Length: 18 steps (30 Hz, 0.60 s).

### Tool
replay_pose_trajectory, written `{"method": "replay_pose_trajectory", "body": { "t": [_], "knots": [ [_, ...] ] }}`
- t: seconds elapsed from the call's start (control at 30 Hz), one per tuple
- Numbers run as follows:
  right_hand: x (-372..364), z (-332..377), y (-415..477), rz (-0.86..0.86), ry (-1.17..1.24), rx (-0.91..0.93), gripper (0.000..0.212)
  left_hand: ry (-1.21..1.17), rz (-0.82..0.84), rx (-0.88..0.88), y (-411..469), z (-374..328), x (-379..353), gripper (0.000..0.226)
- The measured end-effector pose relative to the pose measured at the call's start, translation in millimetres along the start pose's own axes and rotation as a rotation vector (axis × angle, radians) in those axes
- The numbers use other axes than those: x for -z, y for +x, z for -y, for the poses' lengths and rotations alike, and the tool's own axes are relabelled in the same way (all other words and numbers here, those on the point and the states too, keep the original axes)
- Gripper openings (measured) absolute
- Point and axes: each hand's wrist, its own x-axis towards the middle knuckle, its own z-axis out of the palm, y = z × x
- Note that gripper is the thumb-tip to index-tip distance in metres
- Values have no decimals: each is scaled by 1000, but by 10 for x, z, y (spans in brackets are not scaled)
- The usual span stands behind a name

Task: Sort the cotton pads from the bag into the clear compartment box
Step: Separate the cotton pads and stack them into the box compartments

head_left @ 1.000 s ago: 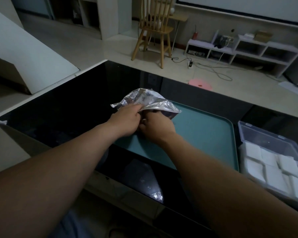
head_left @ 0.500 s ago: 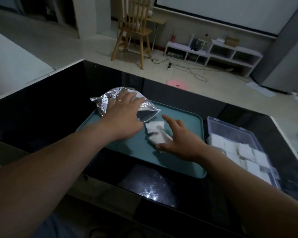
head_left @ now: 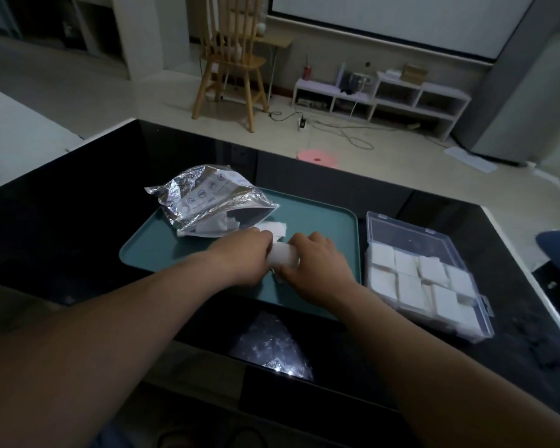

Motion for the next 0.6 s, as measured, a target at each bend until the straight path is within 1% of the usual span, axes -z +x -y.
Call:
{"method": "replay_pose_trajectory", "body": {
  "t": [0.07, 0.13, 0.17, 0.2, 0.27, 0.33, 0.4, 0.43, 0.47, 0.53, 0.57, 0.6],
  "knots": [
    [5, -38, 6, 29, 35, -15, 53, -4, 6, 6, 14, 12, -4, 9],
    [14, -48, 3, 47, 45, -17, 60, -1, 14, 10, 18, 16, -4, 16],
    [22, -44, -7, 49, 50, -25, 61, 7, 19, 13, 14, 6, 1, 20],
    [28, -38, -16, 41, 61, -34, 55, 16, 26, 17, 5, -2, 3, 22],
    [34, -20, -13, 19, 85, -40, 35, 10, 30, 39, -23, -36, 17, 23],
    [81, -4, -3, -22, 139, -47, 19, -74, -31, 98, -58, -66, 64, 25],
    [184, 7, -7, -105, 258, -73, 12, -272, -145, 204, -96, -94, 145, 26],
    [263, 17, -18, -145, 338, -95, 13, -443, -178, 261, -113, -113, 189, 29],
    [335, 30, -45, -184, 414, -108, 15, -671, -171, 299, -143, -155, 233, 33],
    [415, 94, -107, -253, 485, -79, 15, -1155, -34, 311, -183, -260, 282, 40],
    [424, 156, -137, -260, 495, -35, 15, -1319, 38, 280, -195, -313, 281, 41],
    [417, 227, -153, -235, 518, 20, 13, -1433, 65, 240, -200, -351, 271, 37]
  ]
}}
